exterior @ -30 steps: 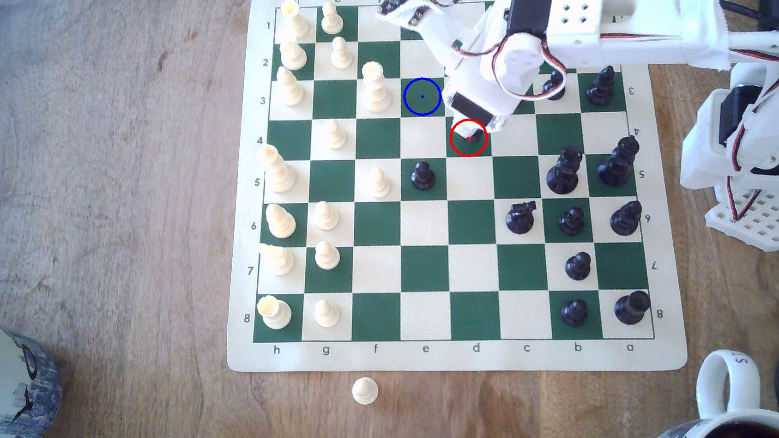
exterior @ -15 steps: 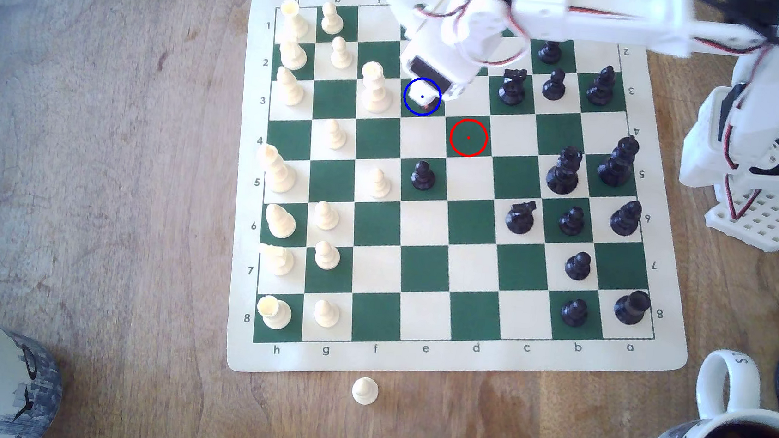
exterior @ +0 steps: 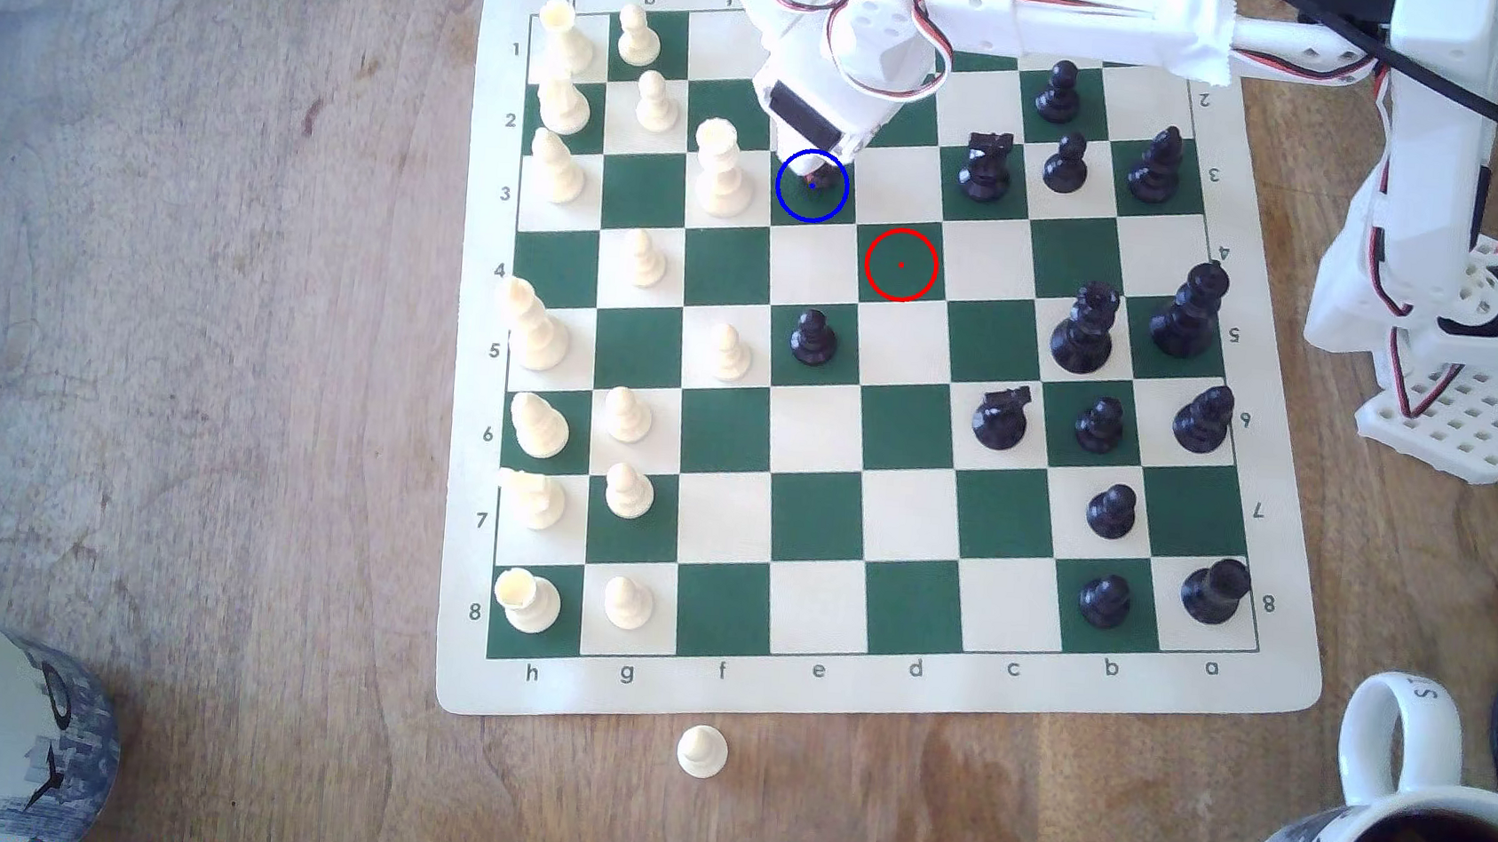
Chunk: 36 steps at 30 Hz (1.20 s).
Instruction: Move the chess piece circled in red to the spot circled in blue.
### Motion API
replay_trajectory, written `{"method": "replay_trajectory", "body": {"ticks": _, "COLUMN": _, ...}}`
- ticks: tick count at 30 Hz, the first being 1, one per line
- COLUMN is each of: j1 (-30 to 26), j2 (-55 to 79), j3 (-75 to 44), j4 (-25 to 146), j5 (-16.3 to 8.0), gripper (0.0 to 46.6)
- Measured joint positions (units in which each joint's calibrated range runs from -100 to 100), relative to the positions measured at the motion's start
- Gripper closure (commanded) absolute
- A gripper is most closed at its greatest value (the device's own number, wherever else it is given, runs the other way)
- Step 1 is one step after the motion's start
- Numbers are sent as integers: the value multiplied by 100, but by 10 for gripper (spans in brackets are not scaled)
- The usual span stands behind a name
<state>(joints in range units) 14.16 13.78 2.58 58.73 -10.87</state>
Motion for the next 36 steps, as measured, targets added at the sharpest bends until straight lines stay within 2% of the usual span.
{"method": "replay_trajectory", "body": {"ticks": 16, "j1": -74, "j2": 151, "j3": 0, "j4": -120, "j5": 0, "gripper": 464}}
{"method": "replay_trajectory", "body": {"ticks": 17, "j1": -74, "j2": 151, "j3": 0, "j4": -135, "j5": 0, "gripper": 457}}
{"method": "replay_trajectory", "body": {"ticks": 21, "j1": -74, "j2": 151, "j3": 0, "j4": -135, "j5": 0, "gripper": 361}}
{"method": "replay_trajectory", "body": {"ticks": 25, "j1": -74, "j2": 151, "j3": 0, "j4": -151, "j5": 0, "gripper": 326}}
{"method": "replay_trajectory", "body": {"ticks": 27, "j1": -74, "j2": 151, "j3": 0, "j4": -151, "j5": 0, "gripper": 292}}
{"method": "replay_trajectory", "body": {"ticks": 31, "j1": -74, "j2": 151, "j3": 0, "j4": -151, "j5": -5, "gripper": 271}}
{"method": "replay_trajectory", "body": {"ticks": 36, "j1": -74, "j2": 151, "j3": 0, "j4": -72, "j5": -5, "gripper": 270}}
